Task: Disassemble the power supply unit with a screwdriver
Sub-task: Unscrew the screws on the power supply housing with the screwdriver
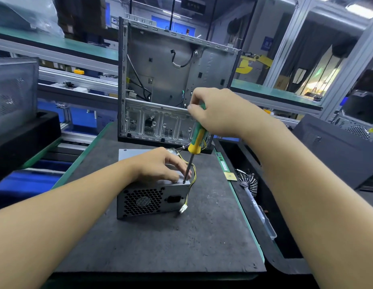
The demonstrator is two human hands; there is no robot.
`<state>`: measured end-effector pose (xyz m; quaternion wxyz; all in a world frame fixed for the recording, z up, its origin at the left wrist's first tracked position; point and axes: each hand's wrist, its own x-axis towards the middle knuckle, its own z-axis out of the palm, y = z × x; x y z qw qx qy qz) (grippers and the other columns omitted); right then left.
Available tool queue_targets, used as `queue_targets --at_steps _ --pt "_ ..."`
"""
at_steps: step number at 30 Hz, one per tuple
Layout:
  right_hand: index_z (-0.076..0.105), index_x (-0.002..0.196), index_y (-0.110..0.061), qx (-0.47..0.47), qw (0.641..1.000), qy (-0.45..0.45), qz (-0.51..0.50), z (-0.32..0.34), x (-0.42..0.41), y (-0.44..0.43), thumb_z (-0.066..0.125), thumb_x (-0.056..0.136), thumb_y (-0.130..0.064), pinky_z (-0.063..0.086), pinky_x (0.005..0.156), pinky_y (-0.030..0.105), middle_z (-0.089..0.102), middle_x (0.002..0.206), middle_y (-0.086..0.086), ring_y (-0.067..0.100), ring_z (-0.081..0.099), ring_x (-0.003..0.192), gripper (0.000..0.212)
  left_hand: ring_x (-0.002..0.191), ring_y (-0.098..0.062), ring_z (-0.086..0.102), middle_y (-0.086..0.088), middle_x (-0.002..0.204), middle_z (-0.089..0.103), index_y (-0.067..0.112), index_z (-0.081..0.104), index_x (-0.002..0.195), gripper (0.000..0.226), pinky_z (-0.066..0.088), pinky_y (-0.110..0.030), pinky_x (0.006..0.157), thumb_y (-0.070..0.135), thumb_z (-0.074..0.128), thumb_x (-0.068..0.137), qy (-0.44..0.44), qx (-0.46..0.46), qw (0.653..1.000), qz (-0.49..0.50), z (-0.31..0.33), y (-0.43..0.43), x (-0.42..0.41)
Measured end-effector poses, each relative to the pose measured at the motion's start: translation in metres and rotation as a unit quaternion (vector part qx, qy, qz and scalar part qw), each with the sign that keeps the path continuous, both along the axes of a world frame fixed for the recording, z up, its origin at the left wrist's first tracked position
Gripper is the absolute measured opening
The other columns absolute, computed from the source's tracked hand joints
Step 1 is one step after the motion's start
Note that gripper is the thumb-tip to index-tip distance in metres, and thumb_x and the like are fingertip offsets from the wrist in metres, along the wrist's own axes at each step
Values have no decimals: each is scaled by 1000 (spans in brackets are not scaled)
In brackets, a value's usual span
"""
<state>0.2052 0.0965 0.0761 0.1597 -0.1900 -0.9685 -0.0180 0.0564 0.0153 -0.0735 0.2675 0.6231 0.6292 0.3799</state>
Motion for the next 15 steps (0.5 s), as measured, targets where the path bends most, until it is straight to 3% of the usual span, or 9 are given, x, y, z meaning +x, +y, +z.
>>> queue_targets --at_steps 3,6,9,12,15 --pt "53 103 -25 -72 997 -19 38 6 4 -3 47 96 -27 36 60 30 56 89 -9 8 53 74 9 111 -2 65 7 111 75 16 80 86 30 43 -11 100 -11 69 79 6 3 1000 3 -1 0 1" --pt "52 102 -24 -78 996 -28 38 5 3 -7 49 93 -31 34 58 29 56 88 -10 4 51 72 12 112 -3 65 6 111 75 6 79 87 20 42 -9 98 -11 70 78 15 0 1000 15 -4 2 -1" --pt "51 103 -21 -42 999 -13 3 1 -3 -10 42 95 -44 35 59 31 58 89 -4 11 53 76 25 111 -2 66 4 111 75 0 76 87 14 43 -8 96 -10 71 79 17 1 1000 21 -5 3 -2" --pt "54 105 -22 60 997 8 -56 -4 -7 -10 27 97 -66 39 69 38 55 92 3 29 55 88 51 111 -3 66 3 112 75 0 76 86 13 43 -9 97 -9 72 79 31 7 999 18 -5 3 -1" --pt "58 121 -25 51 998 19 -23 -4 -9 -9 34 102 -47 45 80 38 62 114 3 28 55 100 37 111 -5 67 5 111 75 10 76 79 18 44 -14 100 -7 73 79 30 7 999 15 -4 2 0"
